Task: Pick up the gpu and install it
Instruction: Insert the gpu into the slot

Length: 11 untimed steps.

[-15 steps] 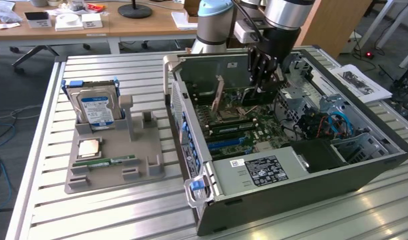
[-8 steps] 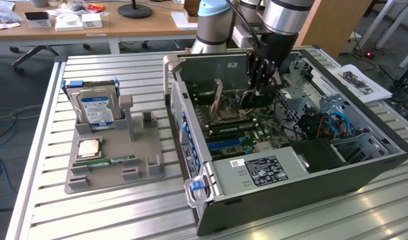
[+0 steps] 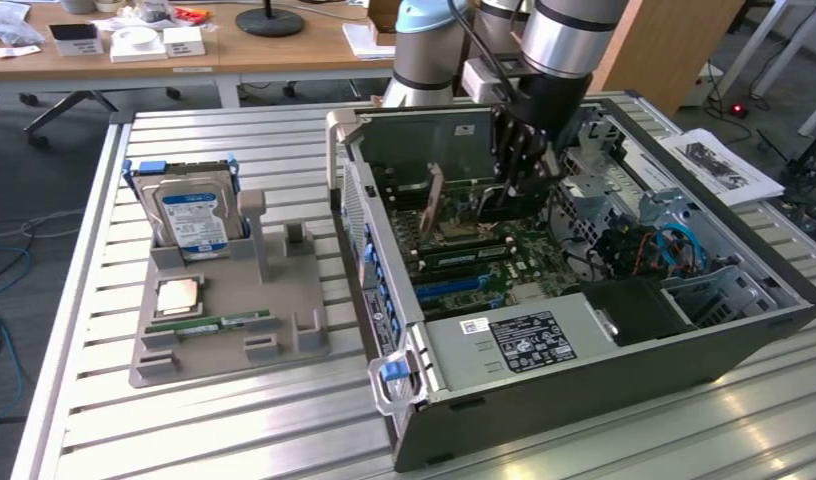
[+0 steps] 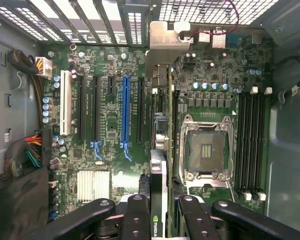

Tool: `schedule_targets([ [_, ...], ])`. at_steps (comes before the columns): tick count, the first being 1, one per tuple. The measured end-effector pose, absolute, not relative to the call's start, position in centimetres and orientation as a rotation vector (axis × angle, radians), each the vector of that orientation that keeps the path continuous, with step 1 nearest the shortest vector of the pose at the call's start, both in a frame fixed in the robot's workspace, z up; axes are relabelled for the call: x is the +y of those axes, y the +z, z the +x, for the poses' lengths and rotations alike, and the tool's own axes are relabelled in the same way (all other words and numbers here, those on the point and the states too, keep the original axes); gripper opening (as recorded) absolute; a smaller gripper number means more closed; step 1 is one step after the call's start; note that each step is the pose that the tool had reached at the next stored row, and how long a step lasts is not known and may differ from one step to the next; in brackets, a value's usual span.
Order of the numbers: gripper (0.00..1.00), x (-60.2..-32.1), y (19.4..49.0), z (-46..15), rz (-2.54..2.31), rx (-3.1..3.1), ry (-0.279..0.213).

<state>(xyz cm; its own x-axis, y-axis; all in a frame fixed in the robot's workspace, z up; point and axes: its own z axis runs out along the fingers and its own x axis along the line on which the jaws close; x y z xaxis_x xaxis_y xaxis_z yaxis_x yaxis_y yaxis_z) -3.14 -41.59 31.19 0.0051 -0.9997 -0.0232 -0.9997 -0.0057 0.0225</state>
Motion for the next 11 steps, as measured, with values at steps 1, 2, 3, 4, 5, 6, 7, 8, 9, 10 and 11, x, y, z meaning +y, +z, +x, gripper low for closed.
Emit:
schedule_targets([
  [1, 0.27, -41.59, 31.13, -3.16, -2.227, 2.215, 0.051],
  [2, 0.27, -41.59, 31.12, -3.16, -2.227, 2.215, 0.051],
  [3, 0.27, -41.59, 31.12, -3.16, -2.227, 2.215, 0.051],
  [4, 0.27, -41.59, 31.12, -3.16, -2.227, 2.215, 0.051],
  [5, 0.27, -41.59, 31.11, -3.16, -2.227, 2.215, 0.051],
  [6, 0.27, -41.58, 31.1, -3.16, -2.227, 2.215, 0.051],
  [7, 0.27, -41.58, 31.1, -3.16, -2.227, 2.215, 0.051],
  [8, 0.27, -41.58, 31.07, -3.16, -2.226, 2.215, 0.051],
  [9, 0.27, -41.58, 30.99, -3.16, -2.226, 2.214, 0.051],
  [10, 0.27, -41.58, 30.9, -3.16, -2.226, 2.214, 0.05],
  [11, 0.27, -41.58, 30.79, -3.16, -2.226, 2.214, 0.049],
])
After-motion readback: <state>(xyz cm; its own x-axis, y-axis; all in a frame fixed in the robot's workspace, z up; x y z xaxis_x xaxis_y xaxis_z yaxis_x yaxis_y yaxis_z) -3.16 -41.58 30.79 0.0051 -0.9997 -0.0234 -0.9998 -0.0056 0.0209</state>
